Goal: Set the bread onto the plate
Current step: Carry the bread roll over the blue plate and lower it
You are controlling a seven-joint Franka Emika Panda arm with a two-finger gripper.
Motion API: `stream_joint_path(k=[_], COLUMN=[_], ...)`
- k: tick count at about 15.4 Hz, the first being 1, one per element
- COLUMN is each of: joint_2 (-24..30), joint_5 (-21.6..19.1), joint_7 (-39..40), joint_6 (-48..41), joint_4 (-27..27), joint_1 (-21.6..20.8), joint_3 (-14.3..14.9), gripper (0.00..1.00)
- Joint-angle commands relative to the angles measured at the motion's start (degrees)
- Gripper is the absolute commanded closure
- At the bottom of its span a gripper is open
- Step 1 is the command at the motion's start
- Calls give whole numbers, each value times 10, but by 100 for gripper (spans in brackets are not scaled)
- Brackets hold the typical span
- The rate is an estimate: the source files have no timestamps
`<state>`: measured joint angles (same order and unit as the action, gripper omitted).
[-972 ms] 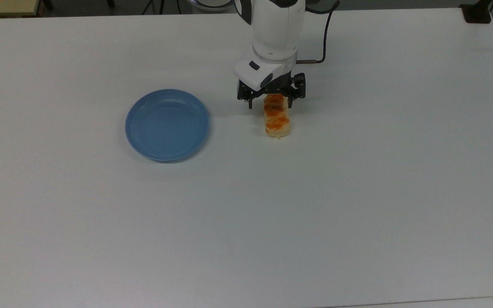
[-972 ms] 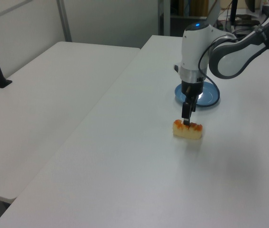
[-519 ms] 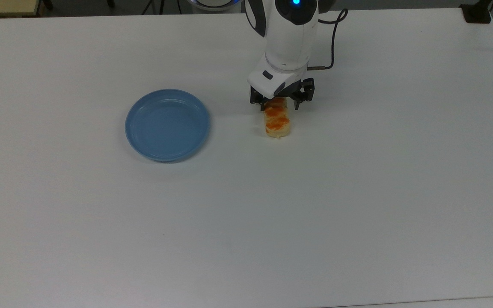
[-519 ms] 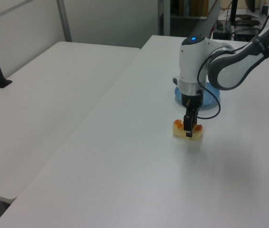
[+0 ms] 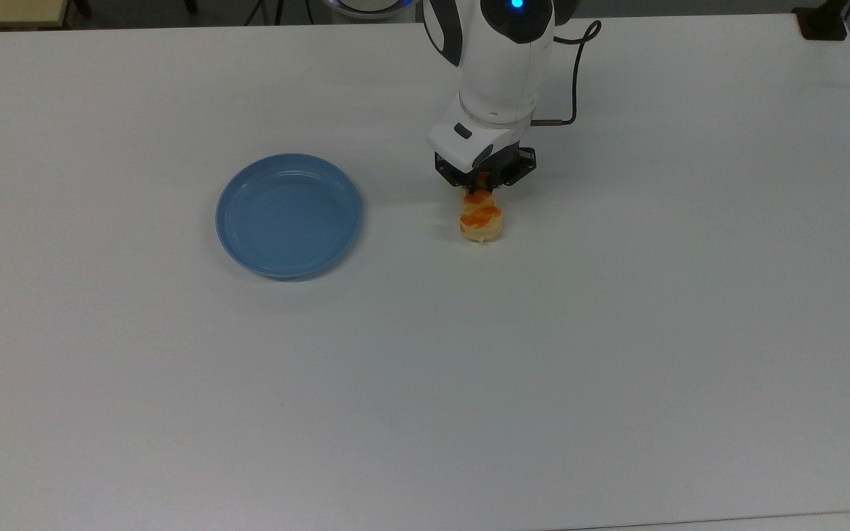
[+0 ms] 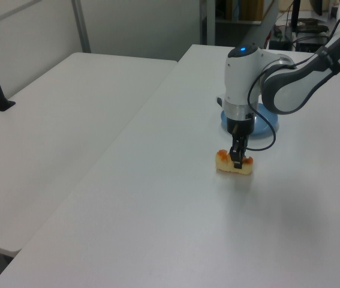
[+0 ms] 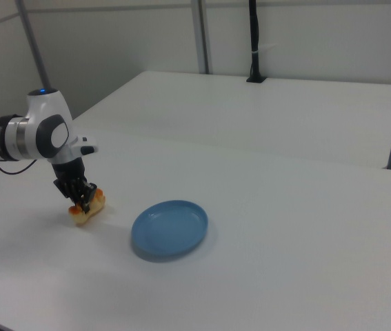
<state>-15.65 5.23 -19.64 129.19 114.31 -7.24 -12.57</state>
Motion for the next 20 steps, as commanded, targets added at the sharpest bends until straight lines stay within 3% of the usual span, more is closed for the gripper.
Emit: stream_joint_path(k=[1, 8, 13, 20], joint_2=[44, 73, 55, 10], joint_5=[10, 9, 9, 29], joint_7=[-8, 79, 145, 184], joint_6=[-56, -170, -162, -119], joint_4=[-13, -108, -104, -94], joint_1=[28, 144, 192, 218], joint_3=[4, 9, 10, 11], gripper=[98, 98, 98, 98])
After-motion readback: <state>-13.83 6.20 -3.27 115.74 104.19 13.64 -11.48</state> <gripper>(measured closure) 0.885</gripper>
